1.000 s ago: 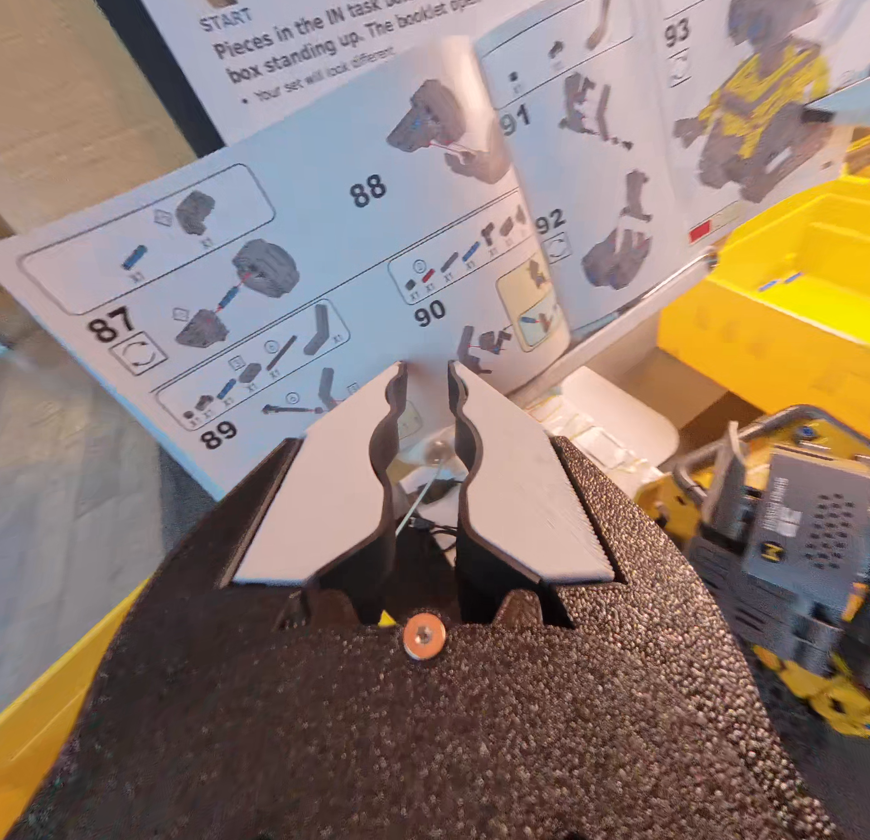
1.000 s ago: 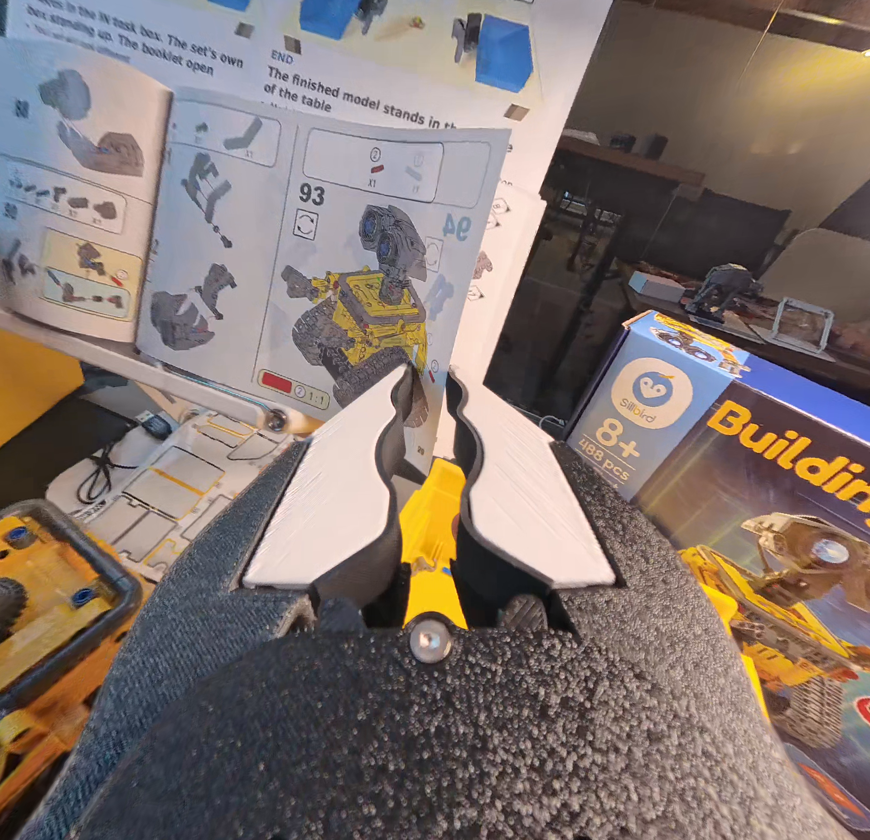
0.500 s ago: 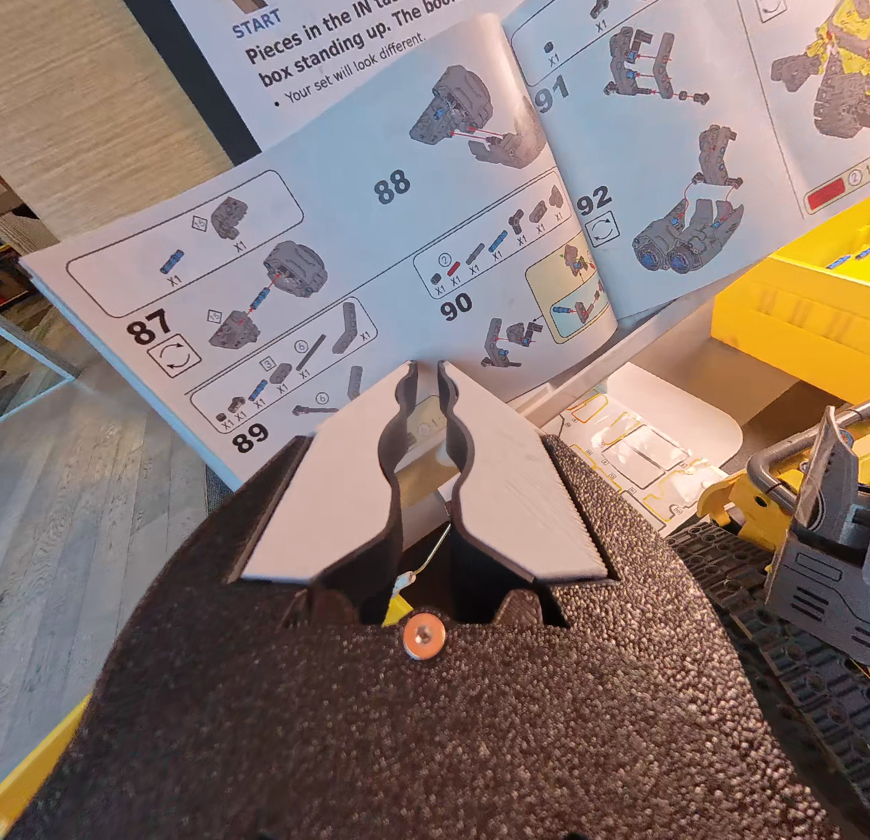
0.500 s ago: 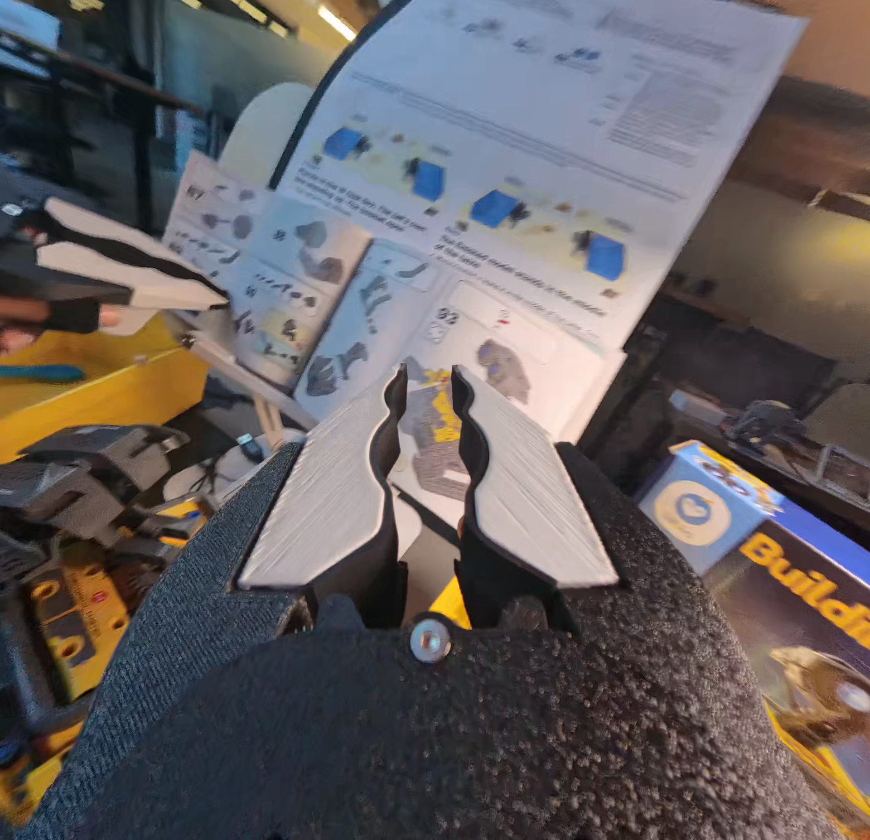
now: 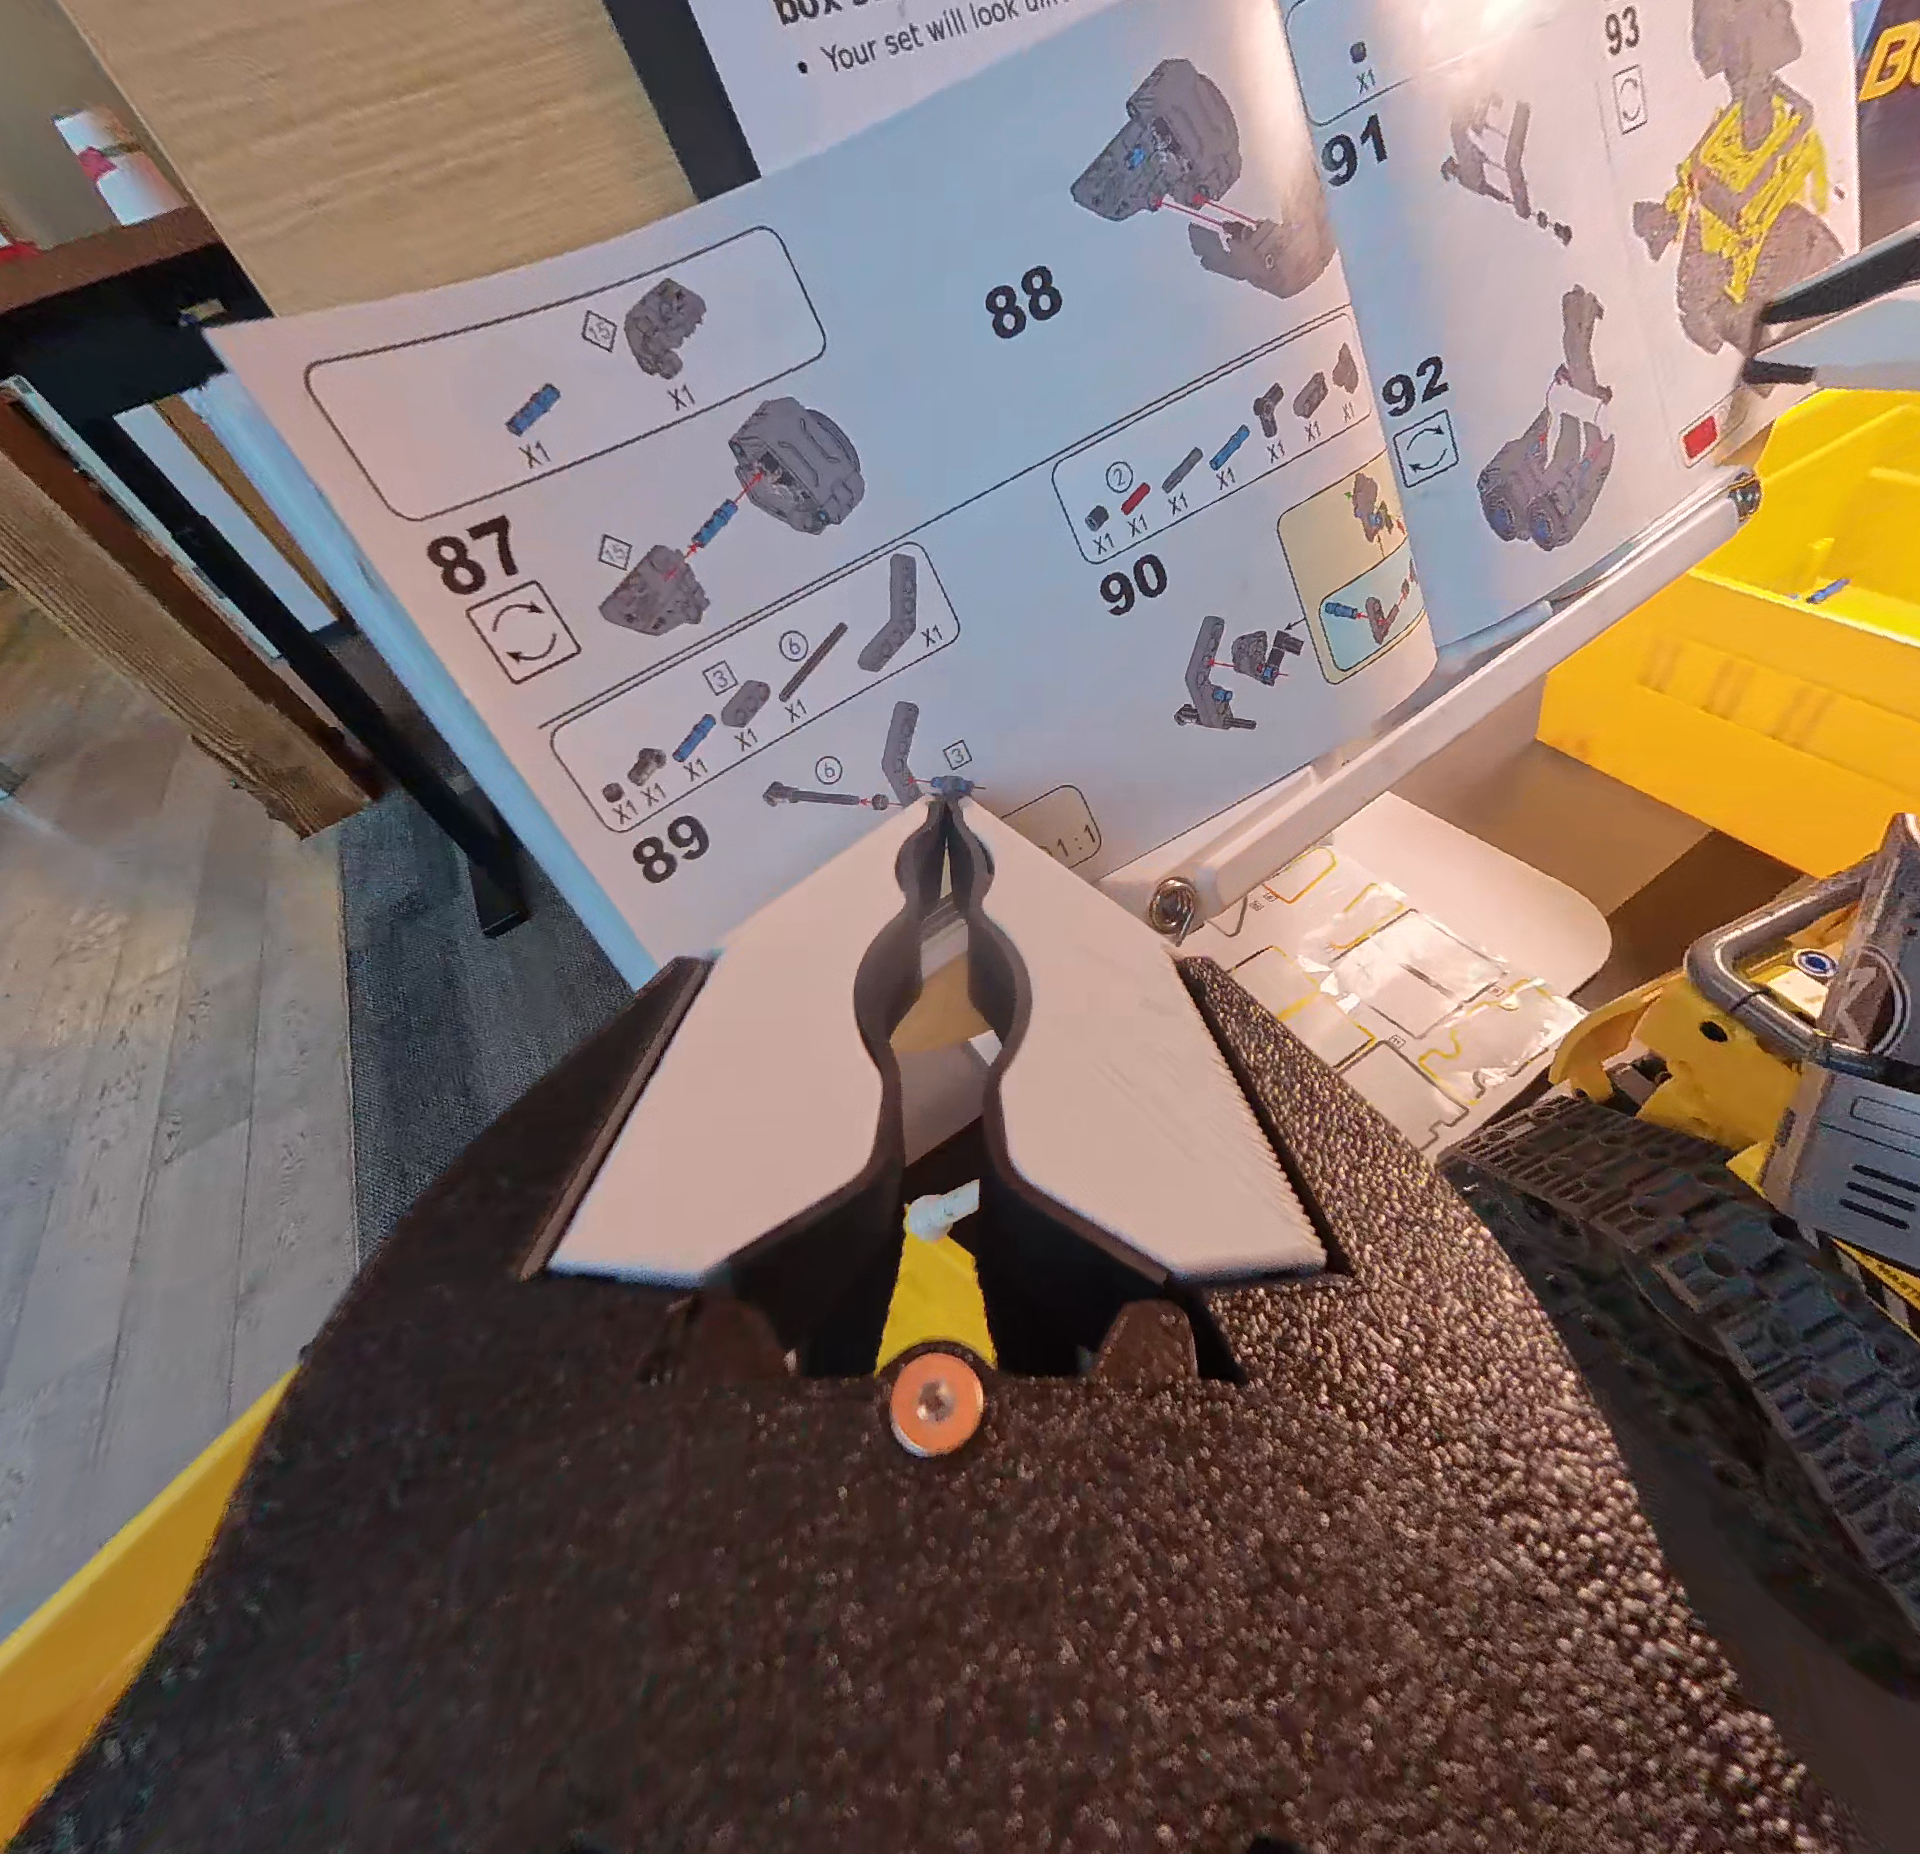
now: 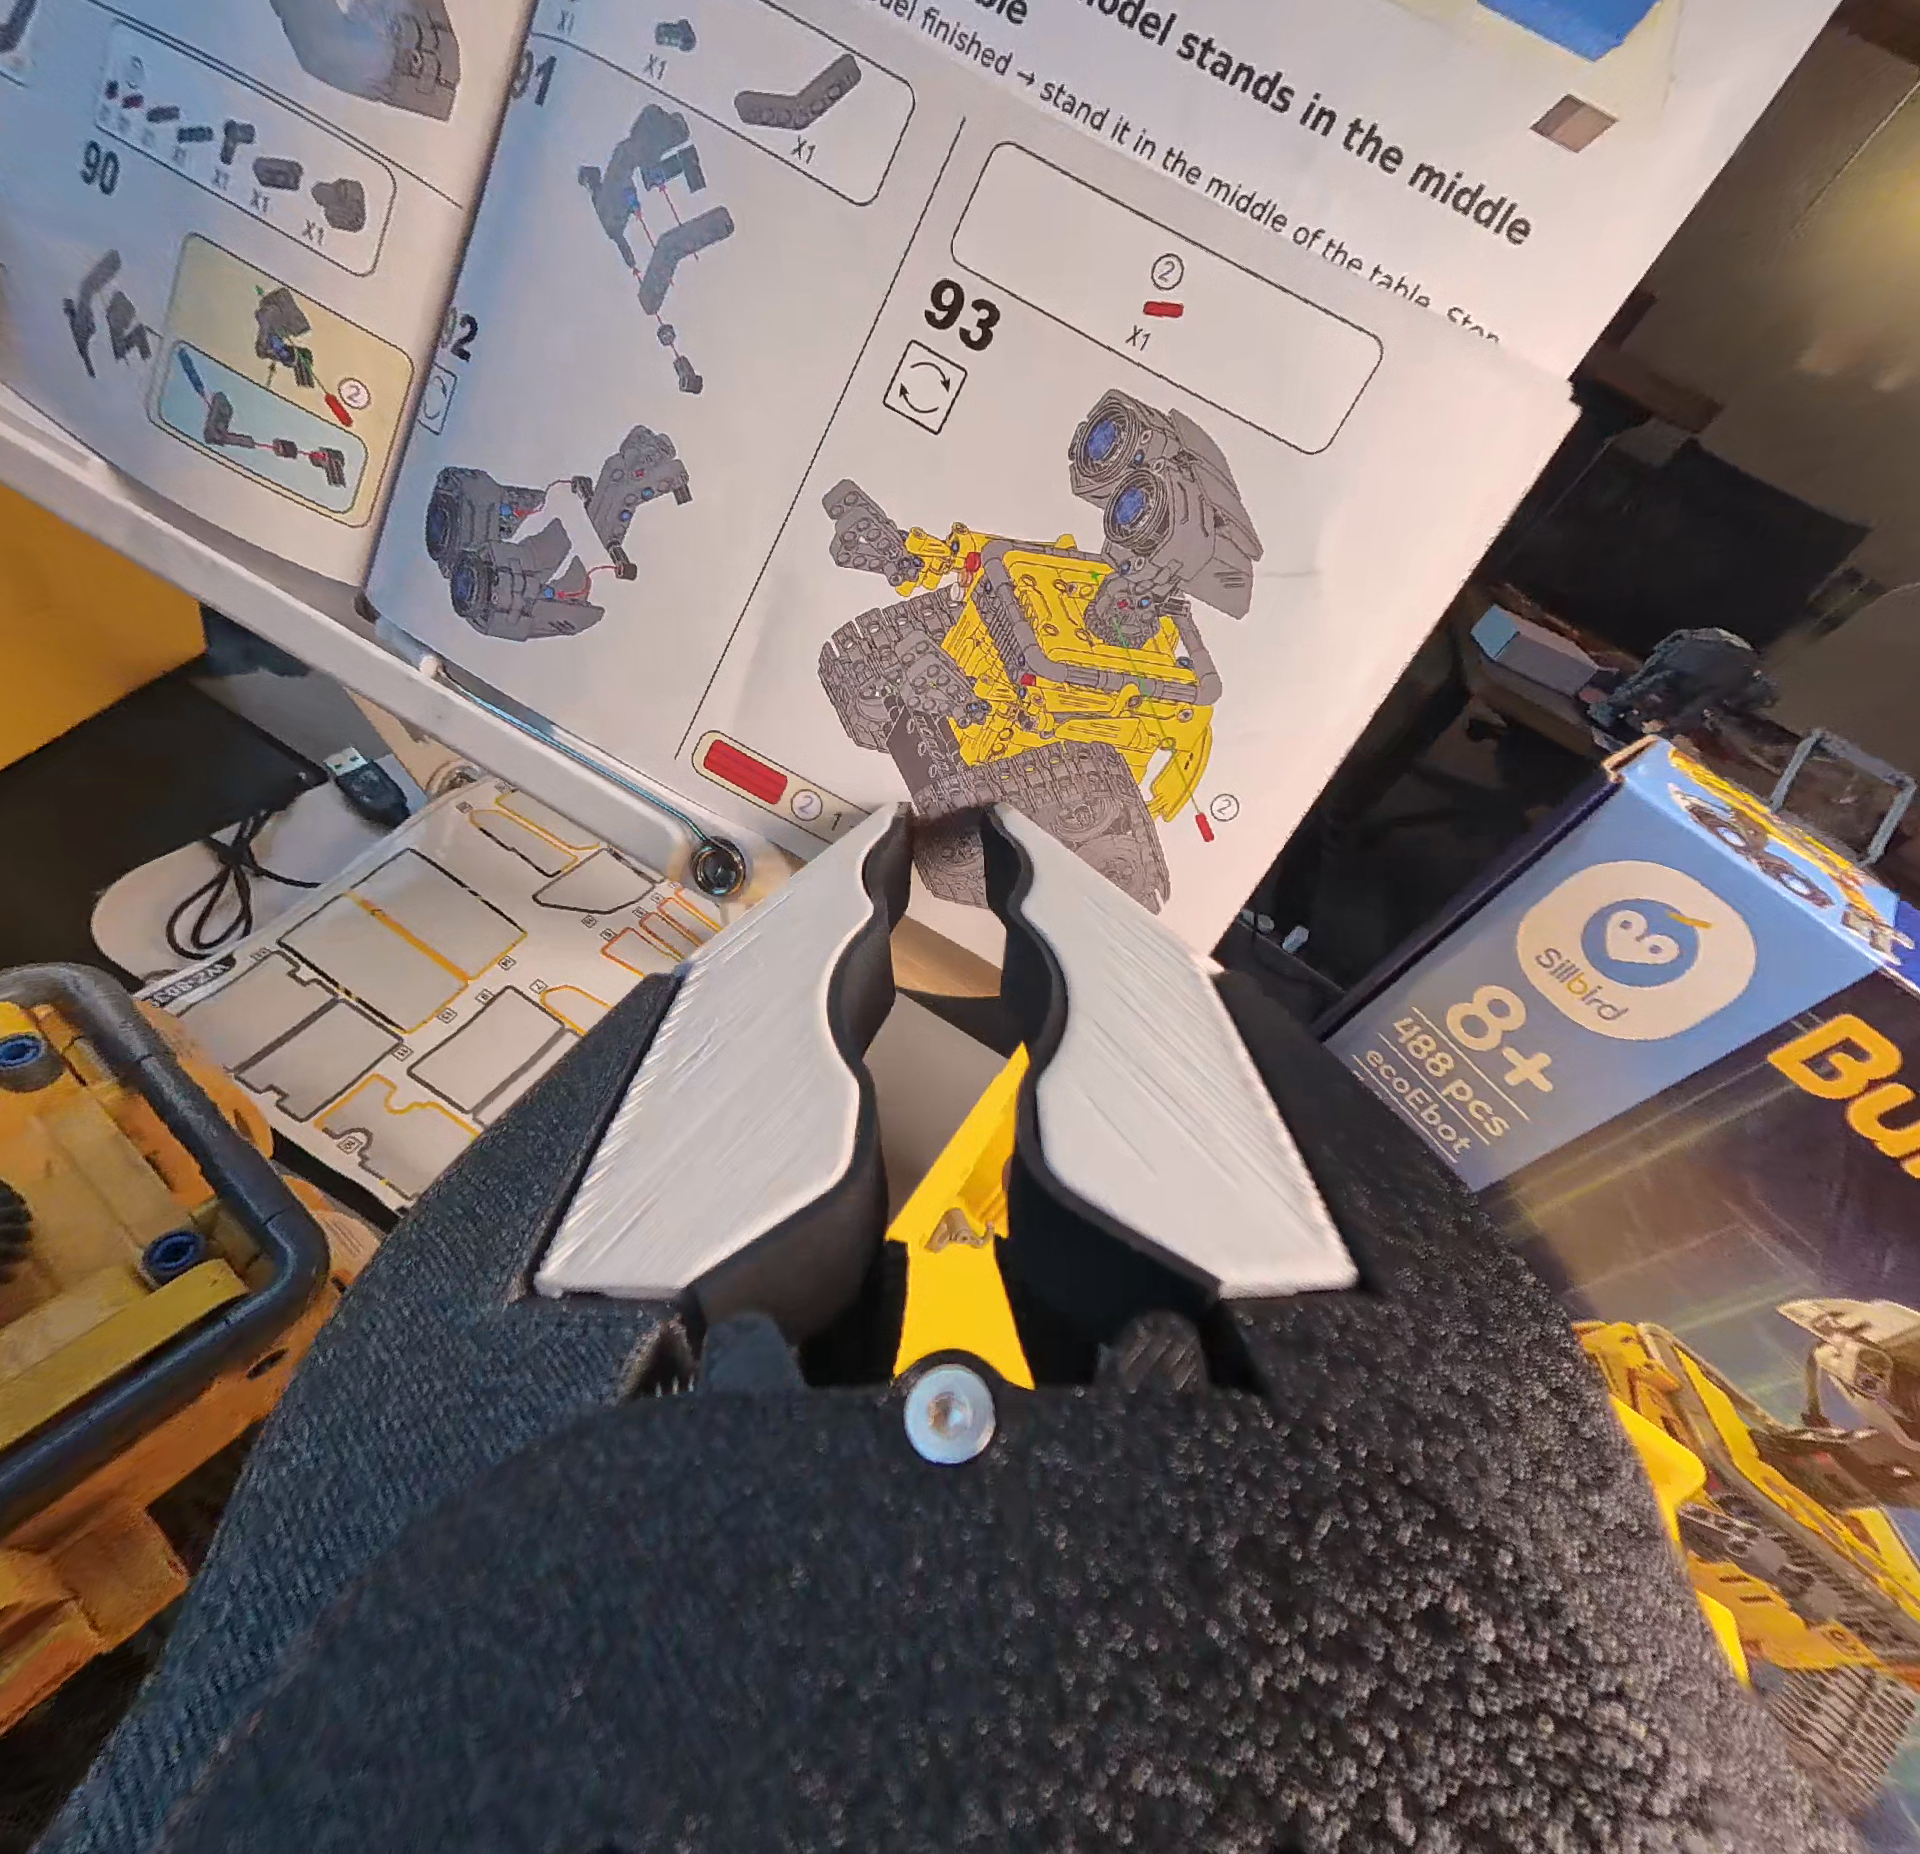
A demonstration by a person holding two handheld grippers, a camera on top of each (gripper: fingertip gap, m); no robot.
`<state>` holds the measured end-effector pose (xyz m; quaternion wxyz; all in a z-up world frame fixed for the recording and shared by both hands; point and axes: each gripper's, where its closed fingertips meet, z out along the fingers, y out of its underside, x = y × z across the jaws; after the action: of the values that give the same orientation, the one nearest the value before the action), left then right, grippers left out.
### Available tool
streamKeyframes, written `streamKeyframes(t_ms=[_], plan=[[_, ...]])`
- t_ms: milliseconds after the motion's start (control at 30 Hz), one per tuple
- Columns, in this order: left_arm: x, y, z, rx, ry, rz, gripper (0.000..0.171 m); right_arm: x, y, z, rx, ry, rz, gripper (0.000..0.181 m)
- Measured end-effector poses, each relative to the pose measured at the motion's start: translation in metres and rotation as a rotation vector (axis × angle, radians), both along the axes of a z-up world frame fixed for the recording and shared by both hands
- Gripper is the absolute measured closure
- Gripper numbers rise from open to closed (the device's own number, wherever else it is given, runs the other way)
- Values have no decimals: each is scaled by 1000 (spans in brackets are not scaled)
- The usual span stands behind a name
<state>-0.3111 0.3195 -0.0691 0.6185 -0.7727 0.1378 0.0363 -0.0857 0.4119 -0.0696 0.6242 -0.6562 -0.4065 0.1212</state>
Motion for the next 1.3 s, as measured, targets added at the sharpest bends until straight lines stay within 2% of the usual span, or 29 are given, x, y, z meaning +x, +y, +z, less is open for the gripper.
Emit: streamKeyframes(t_ms=[300,767,967,1100,1300], plan=[[-1,-2,-1,-1,72,49,171,13,-1,-6,-41,20,-7,161],[14,-13,10,41,20,24,171,21,-12,3,-72,71,-4,155],[33,-23,25,96,-25,-14,171,20,-21,11,-60,115,2,155],[50,-26,24,100,-12,-51,171,17,-25,10,-42,105,5,155],[89,-13,19,61,41,-129,171,16,-1,3,42,5,-67,156]])
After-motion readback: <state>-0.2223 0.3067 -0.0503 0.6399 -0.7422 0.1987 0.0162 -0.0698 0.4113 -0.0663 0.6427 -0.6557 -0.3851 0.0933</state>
